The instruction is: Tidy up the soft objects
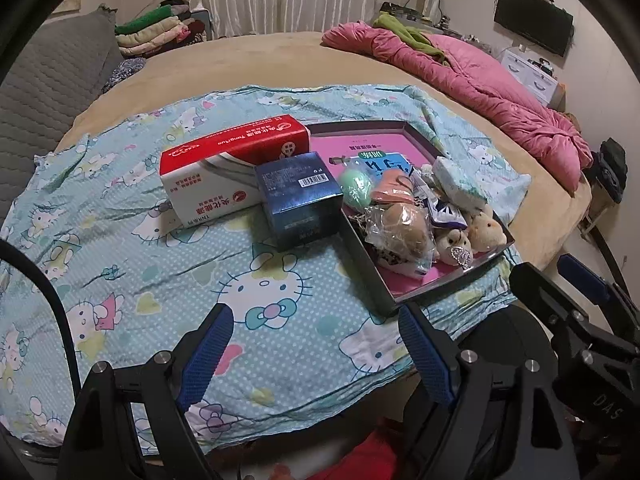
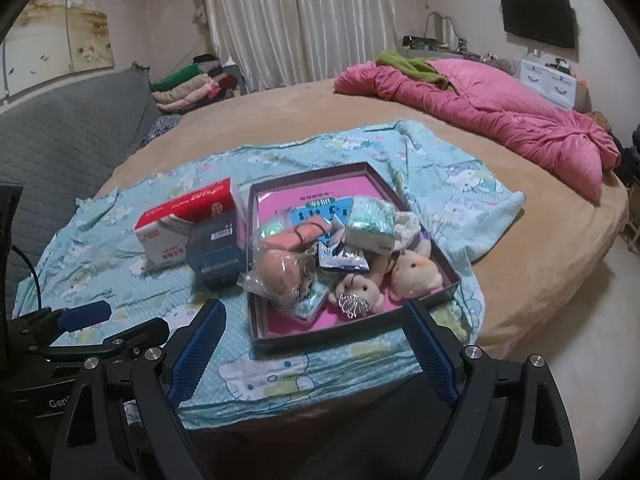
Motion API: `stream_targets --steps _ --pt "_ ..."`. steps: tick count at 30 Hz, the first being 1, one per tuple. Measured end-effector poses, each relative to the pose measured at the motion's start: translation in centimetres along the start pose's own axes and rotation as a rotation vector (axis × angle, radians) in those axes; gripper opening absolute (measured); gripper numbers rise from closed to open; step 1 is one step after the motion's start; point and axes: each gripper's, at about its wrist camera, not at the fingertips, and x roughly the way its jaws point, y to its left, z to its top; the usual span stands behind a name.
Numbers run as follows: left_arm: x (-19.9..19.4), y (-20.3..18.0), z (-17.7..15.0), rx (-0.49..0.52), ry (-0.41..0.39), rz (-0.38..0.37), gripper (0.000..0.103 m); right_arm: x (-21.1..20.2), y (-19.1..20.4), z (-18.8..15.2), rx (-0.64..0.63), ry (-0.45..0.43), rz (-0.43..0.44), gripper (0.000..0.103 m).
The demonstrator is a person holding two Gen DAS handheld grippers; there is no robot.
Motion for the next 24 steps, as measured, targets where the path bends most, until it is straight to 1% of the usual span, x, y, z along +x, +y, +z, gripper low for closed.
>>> stream_targets --steps 12,24 --pt "0.68 0.34 -0.26 -0.011 0.020 0.003 0.084 0.19 -0.20 -0.16 0.010 0.006 -0.003 0.090" --pt "0.95 0.38 -0.28 -0.010 0.023 0.006 0.084 0.40 -0.29 -0.42 0.013 0.014 -0.006 0.090"
